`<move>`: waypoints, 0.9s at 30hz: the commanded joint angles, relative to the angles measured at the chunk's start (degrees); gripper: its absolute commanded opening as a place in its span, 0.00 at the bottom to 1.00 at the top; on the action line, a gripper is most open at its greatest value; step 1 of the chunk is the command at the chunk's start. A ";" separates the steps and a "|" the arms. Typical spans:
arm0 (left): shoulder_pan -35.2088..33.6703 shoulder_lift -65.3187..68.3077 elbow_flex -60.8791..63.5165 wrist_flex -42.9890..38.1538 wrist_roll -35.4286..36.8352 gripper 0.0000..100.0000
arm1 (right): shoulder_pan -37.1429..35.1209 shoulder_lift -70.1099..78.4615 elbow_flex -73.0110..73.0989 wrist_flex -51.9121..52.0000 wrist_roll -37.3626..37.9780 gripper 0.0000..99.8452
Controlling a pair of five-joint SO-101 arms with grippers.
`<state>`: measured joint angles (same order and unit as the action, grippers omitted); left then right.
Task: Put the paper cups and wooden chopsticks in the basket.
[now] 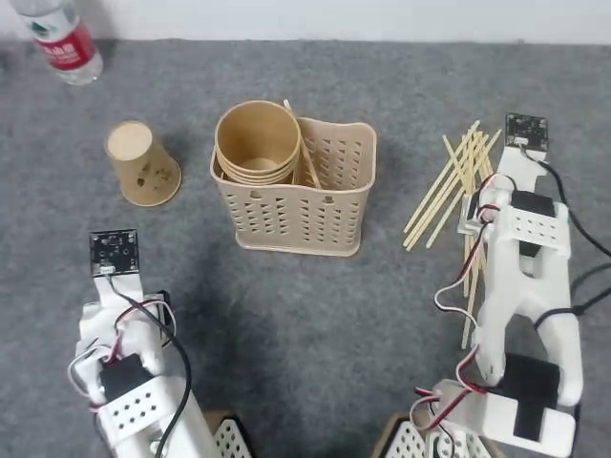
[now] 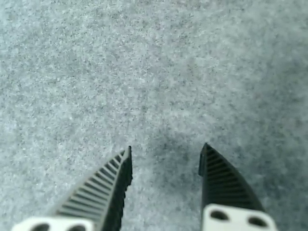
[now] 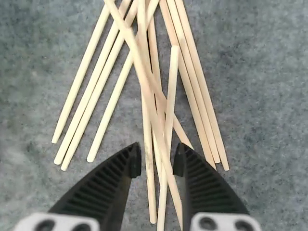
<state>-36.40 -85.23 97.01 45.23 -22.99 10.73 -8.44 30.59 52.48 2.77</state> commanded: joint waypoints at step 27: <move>0.44 -0.79 -0.22 0.35 -0.53 0.21 | 0.75 16.92 -14.24 2.68 5.54 0.08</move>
<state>-36.40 -85.23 97.01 45.23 -22.99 11.08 12.13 19.08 54.68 7.78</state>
